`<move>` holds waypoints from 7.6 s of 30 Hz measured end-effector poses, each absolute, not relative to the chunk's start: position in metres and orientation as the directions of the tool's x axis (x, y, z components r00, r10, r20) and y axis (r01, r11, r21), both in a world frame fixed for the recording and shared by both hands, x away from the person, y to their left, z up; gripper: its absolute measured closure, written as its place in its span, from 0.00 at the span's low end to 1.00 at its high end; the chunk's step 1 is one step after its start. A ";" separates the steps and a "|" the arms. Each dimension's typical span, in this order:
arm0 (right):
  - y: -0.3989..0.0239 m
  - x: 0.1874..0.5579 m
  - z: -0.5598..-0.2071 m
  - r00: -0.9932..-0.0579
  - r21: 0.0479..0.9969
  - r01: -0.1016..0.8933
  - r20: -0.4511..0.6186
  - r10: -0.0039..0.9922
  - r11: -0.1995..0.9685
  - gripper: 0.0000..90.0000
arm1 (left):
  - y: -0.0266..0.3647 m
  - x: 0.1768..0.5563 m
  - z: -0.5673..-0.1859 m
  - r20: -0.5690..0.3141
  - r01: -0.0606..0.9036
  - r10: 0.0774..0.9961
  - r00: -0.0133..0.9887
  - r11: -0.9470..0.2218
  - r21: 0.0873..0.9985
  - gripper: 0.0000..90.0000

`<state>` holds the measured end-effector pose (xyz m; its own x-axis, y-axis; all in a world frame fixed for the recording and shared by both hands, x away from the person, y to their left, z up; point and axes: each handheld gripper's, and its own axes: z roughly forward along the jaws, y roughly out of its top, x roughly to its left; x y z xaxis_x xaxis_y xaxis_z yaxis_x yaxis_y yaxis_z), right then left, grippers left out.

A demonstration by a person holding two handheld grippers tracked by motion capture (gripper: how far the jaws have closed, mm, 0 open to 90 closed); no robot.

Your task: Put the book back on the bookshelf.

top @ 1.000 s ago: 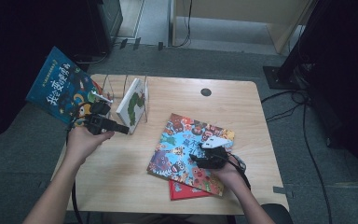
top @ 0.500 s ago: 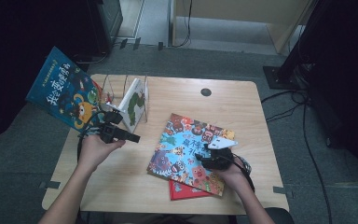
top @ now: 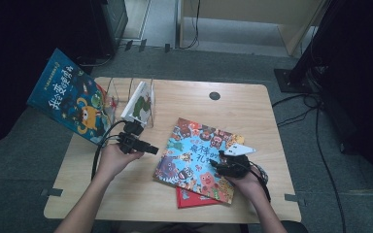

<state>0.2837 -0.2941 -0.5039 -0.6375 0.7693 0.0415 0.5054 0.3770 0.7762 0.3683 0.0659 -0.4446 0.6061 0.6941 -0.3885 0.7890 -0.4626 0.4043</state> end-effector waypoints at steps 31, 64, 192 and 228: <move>-0.309 0.273 -0.504 -0.618 0.776 0.512 0.035 0.785 0.368 0.61 | 0.005 0.364 -0.471 -0.409 0.744 0.624 0.666 -0.521 0.418 0.52; -0.352 0.276 -0.496 -0.469 0.741 0.619 0.086 0.879 0.258 1.00 | 0.046 0.363 -0.474 -0.364 0.753 0.681 0.636 -0.442 0.487 1.00; -0.347 0.261 -0.497 -0.432 0.719 0.662 0.138 0.891 0.210 1.00 | 0.060 0.377 -0.485 -0.382 0.776 0.707 0.595 -0.383 0.500 1.00; -0.374 0.227 -0.500 -0.349 0.697 0.701 0.148 0.926 0.153 1.00 | 0.060 0.396 -0.489 -0.380 0.777 0.706 0.598 -0.392 0.493 1.00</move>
